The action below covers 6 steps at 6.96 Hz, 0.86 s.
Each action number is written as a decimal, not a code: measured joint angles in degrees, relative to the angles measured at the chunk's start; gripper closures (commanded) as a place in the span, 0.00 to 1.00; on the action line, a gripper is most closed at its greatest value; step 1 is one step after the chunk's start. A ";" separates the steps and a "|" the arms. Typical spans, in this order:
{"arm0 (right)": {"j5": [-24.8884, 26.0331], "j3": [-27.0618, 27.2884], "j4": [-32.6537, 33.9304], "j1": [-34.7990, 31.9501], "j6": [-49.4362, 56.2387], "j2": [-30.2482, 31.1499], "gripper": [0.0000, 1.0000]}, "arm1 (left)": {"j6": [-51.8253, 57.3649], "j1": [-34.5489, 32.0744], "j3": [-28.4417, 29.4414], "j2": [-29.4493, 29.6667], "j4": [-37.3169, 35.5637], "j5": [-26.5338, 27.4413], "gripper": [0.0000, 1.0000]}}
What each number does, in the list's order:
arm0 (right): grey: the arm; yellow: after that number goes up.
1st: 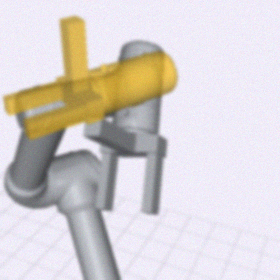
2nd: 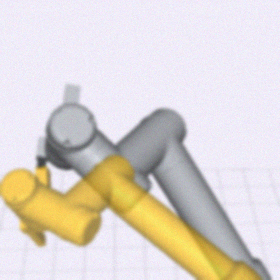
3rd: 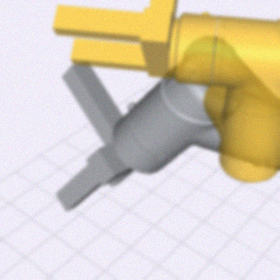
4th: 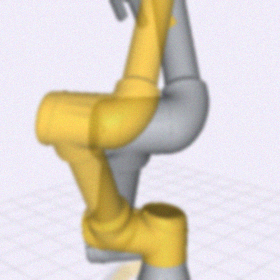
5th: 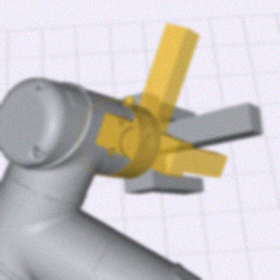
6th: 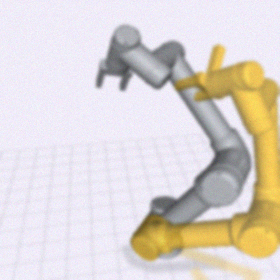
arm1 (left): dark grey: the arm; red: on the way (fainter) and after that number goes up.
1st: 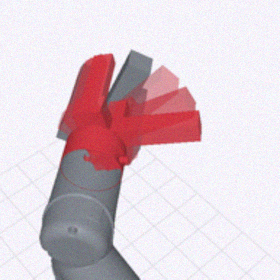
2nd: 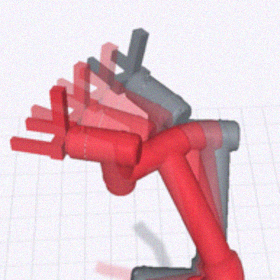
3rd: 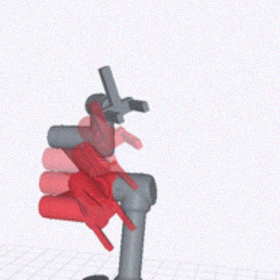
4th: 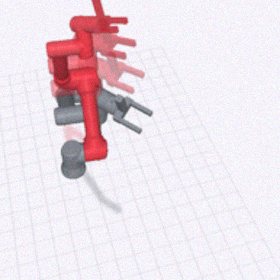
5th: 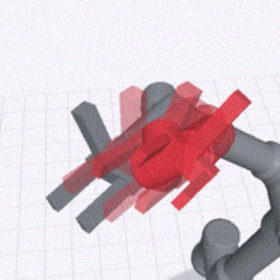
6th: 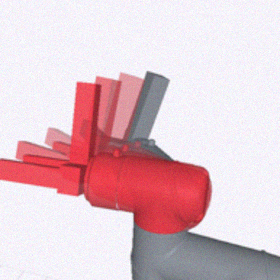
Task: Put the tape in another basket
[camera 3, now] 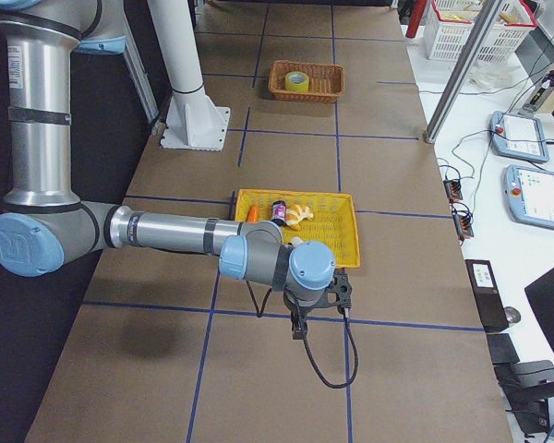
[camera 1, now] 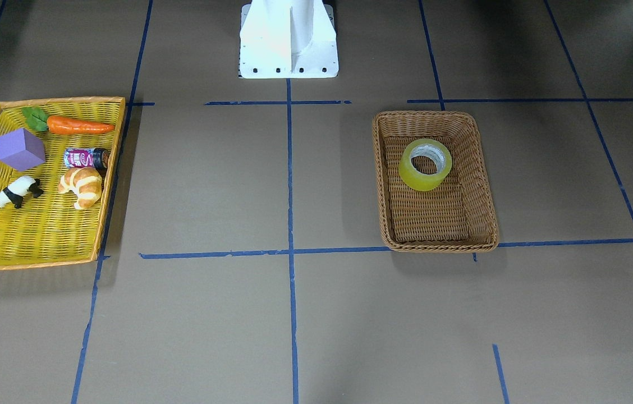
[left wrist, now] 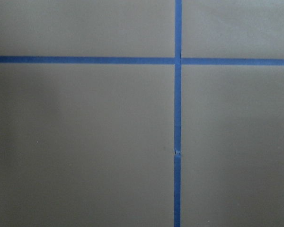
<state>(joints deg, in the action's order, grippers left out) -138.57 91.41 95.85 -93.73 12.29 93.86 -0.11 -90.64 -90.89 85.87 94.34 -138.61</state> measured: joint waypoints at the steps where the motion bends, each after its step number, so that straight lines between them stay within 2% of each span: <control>1: -0.01 -0.03 -0.08 -0.19 -1.08 -0.21 0.00 | -0.04 -0.67 -0.35 0.39 -0.45 0.00 0.00; 6: 0.55 0.91 -0.30 -0.11 -6.94 -3.27 0.00 | -0.15 -1.38 -2.14 0.39 -2.83 0.15 0.00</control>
<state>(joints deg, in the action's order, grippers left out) -138.02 92.31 95.55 -93.84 5.36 90.59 -0.26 -92.02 -93.02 86.26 91.51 -138.46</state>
